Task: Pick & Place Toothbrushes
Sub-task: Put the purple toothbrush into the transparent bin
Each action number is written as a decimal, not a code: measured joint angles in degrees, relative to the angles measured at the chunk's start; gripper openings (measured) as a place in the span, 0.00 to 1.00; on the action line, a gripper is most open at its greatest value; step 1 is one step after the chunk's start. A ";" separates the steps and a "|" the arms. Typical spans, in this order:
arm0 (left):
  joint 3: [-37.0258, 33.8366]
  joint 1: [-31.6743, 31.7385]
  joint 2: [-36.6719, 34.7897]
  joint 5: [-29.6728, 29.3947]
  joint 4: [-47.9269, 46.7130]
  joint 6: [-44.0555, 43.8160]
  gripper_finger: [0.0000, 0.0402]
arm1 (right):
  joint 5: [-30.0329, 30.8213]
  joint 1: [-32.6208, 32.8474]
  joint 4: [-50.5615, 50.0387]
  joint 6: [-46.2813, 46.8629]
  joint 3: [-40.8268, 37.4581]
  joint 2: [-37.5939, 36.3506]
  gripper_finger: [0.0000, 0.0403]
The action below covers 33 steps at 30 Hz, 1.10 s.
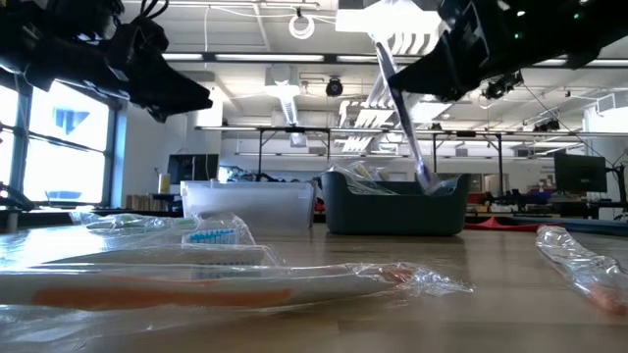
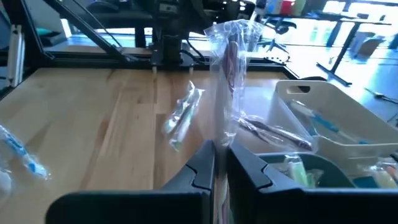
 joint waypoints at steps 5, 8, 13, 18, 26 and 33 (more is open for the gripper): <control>0.00 -0.01 0.00 2.42 0.13 -2.84 0.43 | -9.04 -4.51 0.15 -0.95 0.00 1.29 0.04; 0.00 -0.01 0.20 3.86 -1.23 -6.46 0.43 | -10.51 -5.59 1.42 -2.50 0.00 2.50 0.04; -0.02 -0.01 2.81 4.09 2.20 -8.96 0.43 | -11.21 -6.97 7.94 -3.08 0.00 4.10 0.04; -0.02 -0.01 5.87 4.31 6.91 -9.13 0.43 | -11.43 -6.35 14.41 -3.38 0.00 5.07 0.04; -0.02 -0.01 13.11 4.29 15.95 -5.25 0.43 | -12.41 -8.86 19.85 -4.75 -0.02 5.16 0.04; -0.02 -0.01 24.15 4.68 33.38 -4.22 0.43 | -16.61 -12.30 21.45 -4.75 0.02 5.13 0.04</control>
